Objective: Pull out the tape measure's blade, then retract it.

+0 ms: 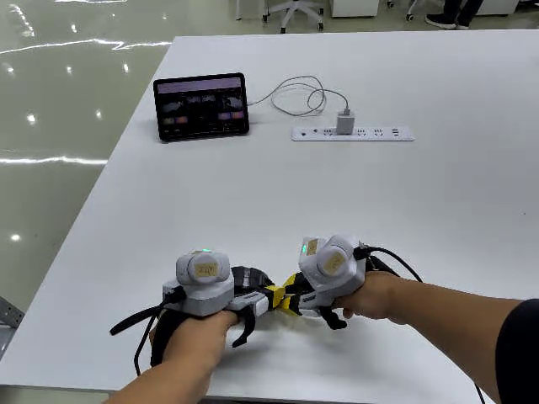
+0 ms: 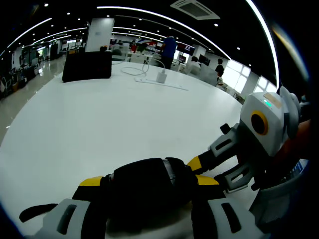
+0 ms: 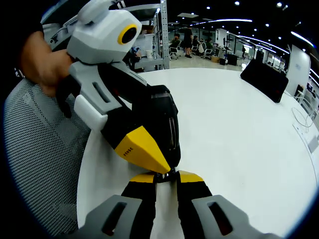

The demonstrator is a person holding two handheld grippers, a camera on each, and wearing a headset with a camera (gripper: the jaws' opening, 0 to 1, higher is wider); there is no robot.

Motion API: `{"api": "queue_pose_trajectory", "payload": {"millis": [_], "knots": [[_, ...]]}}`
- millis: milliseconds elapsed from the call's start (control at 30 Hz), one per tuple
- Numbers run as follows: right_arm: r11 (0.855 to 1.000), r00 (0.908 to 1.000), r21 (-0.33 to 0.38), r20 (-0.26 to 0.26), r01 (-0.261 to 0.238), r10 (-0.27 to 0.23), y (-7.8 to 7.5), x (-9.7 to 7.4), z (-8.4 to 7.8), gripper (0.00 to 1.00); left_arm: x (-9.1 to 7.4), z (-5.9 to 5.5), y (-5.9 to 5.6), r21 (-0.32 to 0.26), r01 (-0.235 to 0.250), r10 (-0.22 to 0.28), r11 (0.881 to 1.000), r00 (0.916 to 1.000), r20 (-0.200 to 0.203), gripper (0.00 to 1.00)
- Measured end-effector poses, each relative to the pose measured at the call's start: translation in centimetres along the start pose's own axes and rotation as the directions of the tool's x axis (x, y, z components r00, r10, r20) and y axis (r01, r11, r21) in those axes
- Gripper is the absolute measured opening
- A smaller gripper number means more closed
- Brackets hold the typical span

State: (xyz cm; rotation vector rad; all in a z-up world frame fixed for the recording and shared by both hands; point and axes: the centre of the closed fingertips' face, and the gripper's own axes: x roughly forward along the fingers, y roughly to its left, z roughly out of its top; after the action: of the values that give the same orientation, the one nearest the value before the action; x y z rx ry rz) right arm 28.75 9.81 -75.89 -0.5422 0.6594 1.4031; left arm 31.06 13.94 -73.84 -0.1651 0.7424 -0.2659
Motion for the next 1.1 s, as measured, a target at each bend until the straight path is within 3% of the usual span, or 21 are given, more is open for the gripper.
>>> {"api": "queue_pose_trajectory", "payload": {"millis": [467,800,1000,1100], "knots": [[1.000,0.9999,-0.011,0.007,0.012,-0.012,0.05,0.10,0.01,0.12,-0.09,0.11,-0.05,0.007,-0.012,0.012,1.000,0.9996,0.024,0.67],[0.999,0.9999,-0.037,0.003,0.015,-0.015,0.19,0.04,0.08,0.12,-0.23,-0.08,0.03,0.028,-0.010,0.010,1.000,1.0000,-0.002,0.67],[1.000,0.9998,-0.013,-0.003,0.018,-0.018,0.21,0.00,0.01,0.13,-0.41,-0.11,0.77,-0.011,-0.021,0.021,1.000,0.9997,-0.011,0.76],[1.000,1.0000,-0.003,0.006,0.007,-0.007,0.45,-0.14,0.12,0.20,-0.53,0.08,0.87,-0.012,-0.028,0.028,1.000,0.9996,-0.002,0.79]]}}
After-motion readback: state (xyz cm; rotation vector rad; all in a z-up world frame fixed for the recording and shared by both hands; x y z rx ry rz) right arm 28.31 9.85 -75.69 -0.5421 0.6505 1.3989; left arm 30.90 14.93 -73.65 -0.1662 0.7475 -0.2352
